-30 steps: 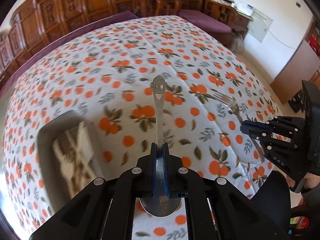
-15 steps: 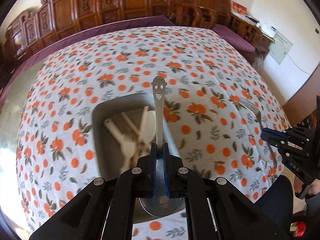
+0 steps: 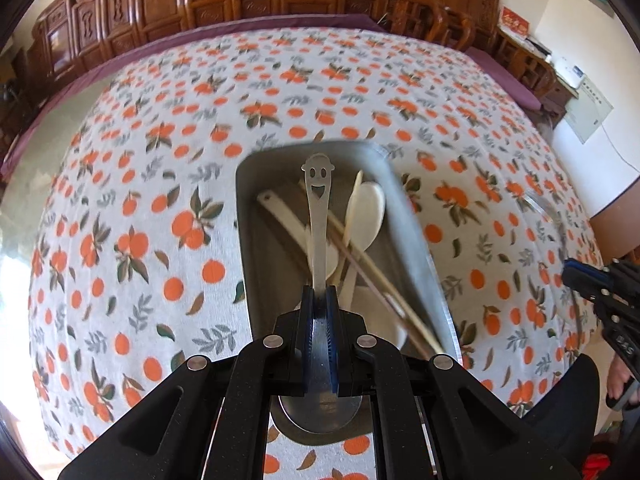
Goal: Organize utensils
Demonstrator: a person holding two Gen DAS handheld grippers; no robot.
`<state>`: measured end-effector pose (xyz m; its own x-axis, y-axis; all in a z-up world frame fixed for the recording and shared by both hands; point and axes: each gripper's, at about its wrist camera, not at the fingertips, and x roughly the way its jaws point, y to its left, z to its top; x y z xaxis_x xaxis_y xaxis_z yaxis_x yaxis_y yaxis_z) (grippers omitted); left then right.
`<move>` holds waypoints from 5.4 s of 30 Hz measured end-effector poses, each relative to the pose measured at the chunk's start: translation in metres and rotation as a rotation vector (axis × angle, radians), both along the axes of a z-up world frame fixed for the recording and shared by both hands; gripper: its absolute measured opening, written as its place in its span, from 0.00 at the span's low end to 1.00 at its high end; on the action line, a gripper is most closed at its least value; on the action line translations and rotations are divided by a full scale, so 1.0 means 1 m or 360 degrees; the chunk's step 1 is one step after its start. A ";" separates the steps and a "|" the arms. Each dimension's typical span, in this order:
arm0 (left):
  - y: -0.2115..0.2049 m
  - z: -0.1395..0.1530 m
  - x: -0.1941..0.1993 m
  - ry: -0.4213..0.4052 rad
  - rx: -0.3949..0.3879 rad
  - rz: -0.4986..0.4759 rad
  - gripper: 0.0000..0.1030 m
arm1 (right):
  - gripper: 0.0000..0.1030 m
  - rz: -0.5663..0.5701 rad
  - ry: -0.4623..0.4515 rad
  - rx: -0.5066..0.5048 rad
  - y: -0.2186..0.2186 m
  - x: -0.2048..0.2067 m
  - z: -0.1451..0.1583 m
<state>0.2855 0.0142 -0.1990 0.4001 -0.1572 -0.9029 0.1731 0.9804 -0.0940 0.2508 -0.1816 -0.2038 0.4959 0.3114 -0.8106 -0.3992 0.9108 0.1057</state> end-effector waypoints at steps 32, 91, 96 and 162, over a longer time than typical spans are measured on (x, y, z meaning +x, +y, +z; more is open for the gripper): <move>0.020 0.029 -0.028 -0.0129 -0.0058 0.0023 0.05 | 0.08 0.0152 -0.0037 0.0079 0.080 0.012 0.018; 0.033 0.116 -0.106 -0.0465 -0.0028 0.0170 0.77 | 0.46 -0.0081 -0.0266 0.0191 0.082 -0.022 0.090; 0.017 0.132 -0.124 -0.0531 -0.0003 0.0168 0.91 | 0.70 -0.0168 -0.0376 0.0188 0.055 -0.056 0.114; -0.023 0.218 -0.227 -0.0978 0.0017 0.0263 0.92 | 0.97 -0.0368 -0.0908 0.0220 0.003 -0.178 0.220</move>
